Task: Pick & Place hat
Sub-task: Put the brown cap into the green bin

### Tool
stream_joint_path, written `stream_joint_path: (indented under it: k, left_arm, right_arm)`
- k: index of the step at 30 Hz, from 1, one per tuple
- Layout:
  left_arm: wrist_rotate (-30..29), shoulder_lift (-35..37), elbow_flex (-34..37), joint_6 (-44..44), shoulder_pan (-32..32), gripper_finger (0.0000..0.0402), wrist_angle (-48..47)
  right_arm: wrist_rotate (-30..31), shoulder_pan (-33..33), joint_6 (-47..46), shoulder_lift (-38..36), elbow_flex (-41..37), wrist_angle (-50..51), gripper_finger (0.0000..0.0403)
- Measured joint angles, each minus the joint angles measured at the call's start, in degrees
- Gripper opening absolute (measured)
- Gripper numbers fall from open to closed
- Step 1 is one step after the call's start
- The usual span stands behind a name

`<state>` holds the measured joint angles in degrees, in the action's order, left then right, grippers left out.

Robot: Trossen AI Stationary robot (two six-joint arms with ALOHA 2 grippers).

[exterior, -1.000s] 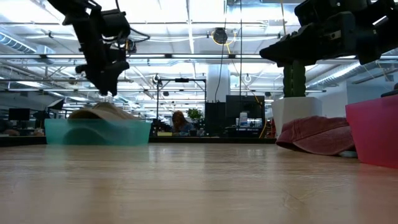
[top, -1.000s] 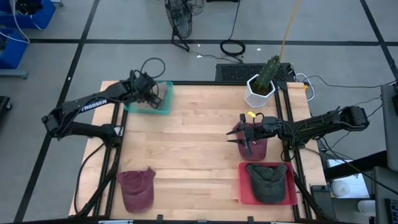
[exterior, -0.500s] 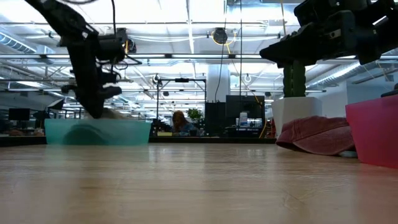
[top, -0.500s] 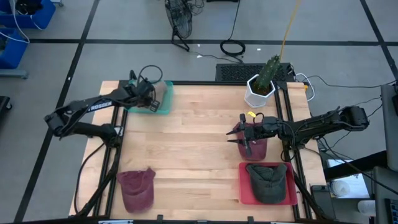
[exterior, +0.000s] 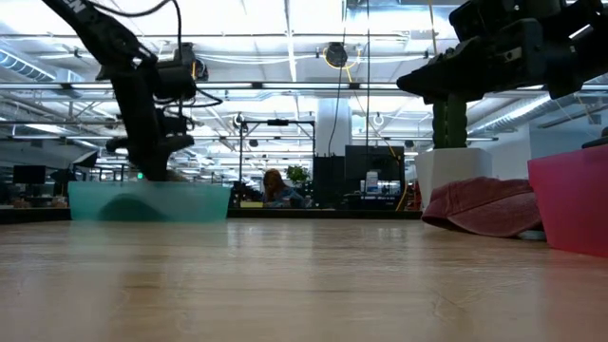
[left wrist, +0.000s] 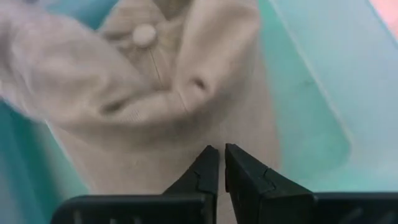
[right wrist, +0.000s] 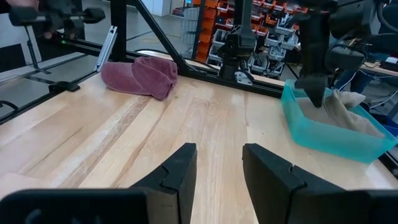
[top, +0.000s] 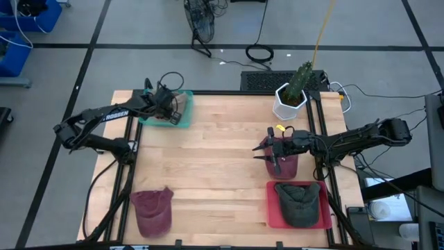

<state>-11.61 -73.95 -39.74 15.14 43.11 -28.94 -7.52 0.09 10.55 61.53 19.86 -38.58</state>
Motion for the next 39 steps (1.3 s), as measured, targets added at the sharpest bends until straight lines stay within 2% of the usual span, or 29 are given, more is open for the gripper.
stream_joint_path:
  k: [8,12,15,19,24,26,31,34,37,39]
  left_arm:
    - [-1.86,5.75,-7.36,-1.13,-0.11,0.0027,-6.06]
    - [-2.17,8.0,-7.63,-1.44,-1.03,0.0014,-2.63]
    - [0.0,7.89,-6.93,-2.81,-2.56,0.0005,0.56]
    - [-1.43,6.14,-5.75,-5.05,-3.97,0.0011,1.9]
    - [-13.09,2.78,-4.81,-9.08,-2.95,0.003,1.34]
    - [-15.47,1.43,-4.73,-10.84,-1.79,0.0035,2.19]
    - [-16.46,-1.6,-4.73,-14.24,1.8,0.0036,6.99]
    - [-14.58,-3.78,-4.73,-15.81,4.36,0.0037,9.89]
    - [-11.58,-6.09,-4.73,-15.52,7.32,0.0037,8.69]
    - [-11.61,-7.21,-4.73,-15.07,8.68,0.0037,5.41]
  right_arm:
    - [-0.01,0.01,0.0,0.01,0.0,0.28,0.0116]
    - [-0.01,0.01,0.0,0.01,0.0,0.36,0.0116]
    - [-0.01,0.01,0.0,0.01,0.0,0.36,0.0116]
    - [-0.01,0.01,0.0,0.01,0.0,0.32,0.0116]
    - [0.01,0.01,0.0,0.01,0.0,0.29,0.0116]
    - [0.01,0.01,0.0,0.01,0.0,0.3,0.0116]
    - [0.01,0.01,0.02,0.01,0.0,0.32,0.0116]
    - [0.01,0.01,0.37,0.01,0.0,0.48,0.0116]
    - [0.03,0.01,0.44,0.01,0.0,1.15,0.0116]
    - [0.01,0.01,0.43,0.01,0.01,1.45,0.0116]
